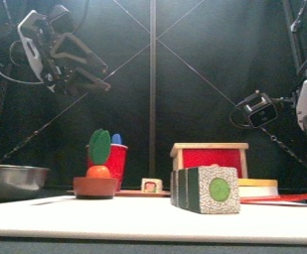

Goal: Cut the green sushi roll

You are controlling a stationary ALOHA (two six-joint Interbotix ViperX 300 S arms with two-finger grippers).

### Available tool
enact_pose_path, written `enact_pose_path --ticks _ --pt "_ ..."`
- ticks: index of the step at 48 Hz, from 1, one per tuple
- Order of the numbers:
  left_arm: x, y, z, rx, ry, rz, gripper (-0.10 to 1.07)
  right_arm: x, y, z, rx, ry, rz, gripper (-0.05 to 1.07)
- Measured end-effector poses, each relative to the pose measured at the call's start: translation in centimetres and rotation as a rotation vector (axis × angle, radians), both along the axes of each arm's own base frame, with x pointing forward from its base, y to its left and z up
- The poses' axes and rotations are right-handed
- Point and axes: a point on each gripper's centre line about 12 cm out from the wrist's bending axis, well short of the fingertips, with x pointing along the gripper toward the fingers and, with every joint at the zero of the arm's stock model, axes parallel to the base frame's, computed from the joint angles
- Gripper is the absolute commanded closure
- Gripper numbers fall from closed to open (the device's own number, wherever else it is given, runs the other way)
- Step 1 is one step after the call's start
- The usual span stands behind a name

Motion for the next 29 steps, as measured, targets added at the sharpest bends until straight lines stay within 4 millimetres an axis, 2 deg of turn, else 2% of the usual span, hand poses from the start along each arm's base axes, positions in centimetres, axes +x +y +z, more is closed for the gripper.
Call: enact_pose_path --ticks 12,24,29 --pt "0.01 0.01 -0.05 -0.001 0.002 0.001 0.12 0.11 0.25 -0.06 0.005 -0.005 0.000 0.03" --pt "0.00 0.00 0.00 0.000 0.000 0.000 0.12 0.10 0.33 -0.17 0.006 -0.001 0.001 0.27" --pt "0.02 0.00 -0.03 0.000 0.000 0.000 0.12 0.14 0.30 -0.14 0.006 -0.001 -0.001 0.31"
